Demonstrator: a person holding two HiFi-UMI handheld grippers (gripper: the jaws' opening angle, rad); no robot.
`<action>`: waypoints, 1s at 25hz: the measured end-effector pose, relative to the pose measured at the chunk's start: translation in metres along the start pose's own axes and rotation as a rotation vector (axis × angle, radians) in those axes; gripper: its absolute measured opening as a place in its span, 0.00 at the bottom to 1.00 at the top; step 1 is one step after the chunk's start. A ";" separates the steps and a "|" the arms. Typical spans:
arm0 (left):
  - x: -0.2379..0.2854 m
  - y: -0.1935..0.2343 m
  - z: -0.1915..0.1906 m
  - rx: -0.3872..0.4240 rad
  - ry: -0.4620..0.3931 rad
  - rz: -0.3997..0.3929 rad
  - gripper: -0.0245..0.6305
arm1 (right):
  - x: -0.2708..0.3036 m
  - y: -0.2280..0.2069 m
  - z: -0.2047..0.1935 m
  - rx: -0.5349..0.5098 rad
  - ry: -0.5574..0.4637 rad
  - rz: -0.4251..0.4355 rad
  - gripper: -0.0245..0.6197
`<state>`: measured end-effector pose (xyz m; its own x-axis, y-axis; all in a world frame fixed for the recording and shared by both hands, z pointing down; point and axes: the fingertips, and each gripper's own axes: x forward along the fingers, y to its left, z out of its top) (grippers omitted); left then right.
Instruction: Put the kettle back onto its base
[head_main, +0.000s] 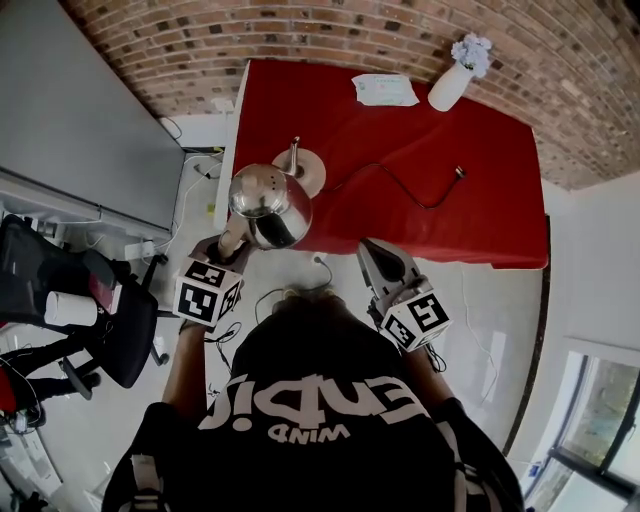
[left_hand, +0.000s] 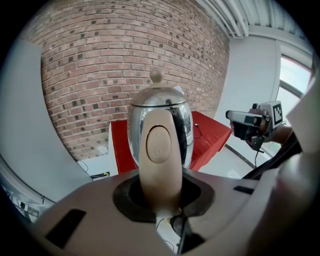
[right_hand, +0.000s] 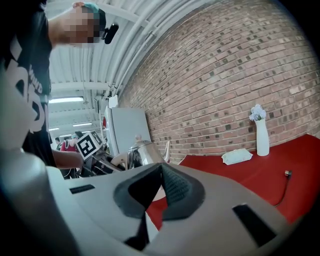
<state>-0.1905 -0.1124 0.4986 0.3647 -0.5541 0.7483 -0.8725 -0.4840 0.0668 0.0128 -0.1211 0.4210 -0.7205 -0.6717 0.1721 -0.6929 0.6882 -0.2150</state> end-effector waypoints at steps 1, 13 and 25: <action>0.003 0.001 0.002 -0.001 0.001 0.001 0.15 | 0.003 -0.003 0.001 -0.001 0.000 0.003 0.07; 0.057 0.025 0.039 0.040 0.005 0.021 0.15 | 0.018 -0.035 -0.004 0.022 0.014 0.004 0.07; 0.126 0.054 0.070 0.049 -0.011 0.043 0.15 | 0.032 -0.048 -0.009 0.049 0.028 0.002 0.07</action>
<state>-0.1690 -0.2558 0.5503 0.3307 -0.5829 0.7422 -0.8706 -0.4920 0.0015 0.0227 -0.1732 0.4459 -0.7230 -0.6618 0.1985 -0.6898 0.6749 -0.2620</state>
